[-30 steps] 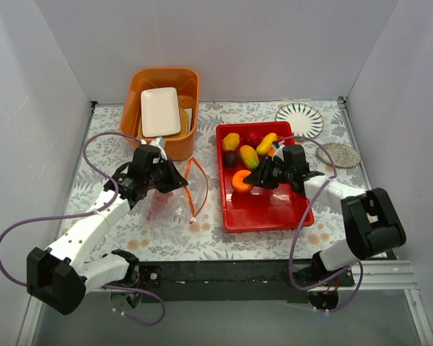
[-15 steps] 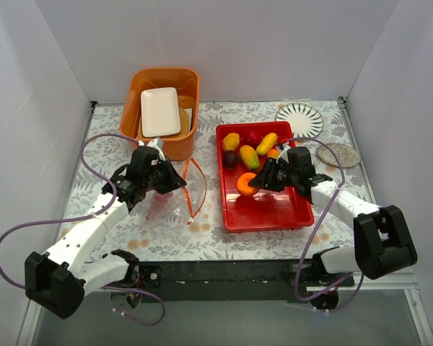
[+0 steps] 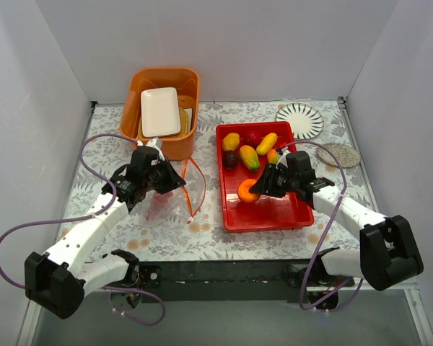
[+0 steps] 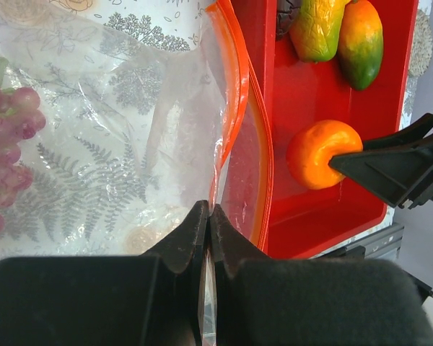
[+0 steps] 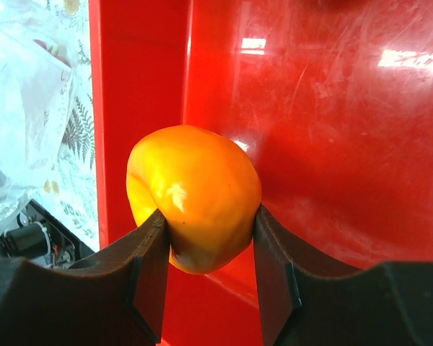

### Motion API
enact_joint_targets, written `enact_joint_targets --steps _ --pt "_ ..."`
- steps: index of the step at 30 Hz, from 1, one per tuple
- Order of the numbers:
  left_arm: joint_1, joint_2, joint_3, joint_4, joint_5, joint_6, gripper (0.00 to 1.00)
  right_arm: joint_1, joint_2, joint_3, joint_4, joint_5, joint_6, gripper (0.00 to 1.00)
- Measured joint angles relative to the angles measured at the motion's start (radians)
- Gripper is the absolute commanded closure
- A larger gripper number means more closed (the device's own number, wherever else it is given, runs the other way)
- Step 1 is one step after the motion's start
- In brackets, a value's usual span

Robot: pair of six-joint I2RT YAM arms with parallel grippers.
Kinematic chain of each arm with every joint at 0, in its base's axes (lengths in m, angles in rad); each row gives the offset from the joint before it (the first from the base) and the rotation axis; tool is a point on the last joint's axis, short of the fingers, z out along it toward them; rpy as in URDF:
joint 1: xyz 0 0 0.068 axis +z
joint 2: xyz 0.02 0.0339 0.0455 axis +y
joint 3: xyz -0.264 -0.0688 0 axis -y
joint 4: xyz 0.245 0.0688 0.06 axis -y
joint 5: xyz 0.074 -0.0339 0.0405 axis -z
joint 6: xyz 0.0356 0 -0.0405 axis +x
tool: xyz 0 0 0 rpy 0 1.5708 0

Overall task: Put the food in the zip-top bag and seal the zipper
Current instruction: Place the fake fruit in the zipper food storage bag.

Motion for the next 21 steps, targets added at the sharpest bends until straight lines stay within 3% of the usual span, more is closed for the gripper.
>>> enact_joint_targets --steps 21 --pt "0.0 0.0 0.0 -0.002 -0.023 0.001 1.0 0.172 -0.034 0.092 -0.08 0.081 0.008 0.96"
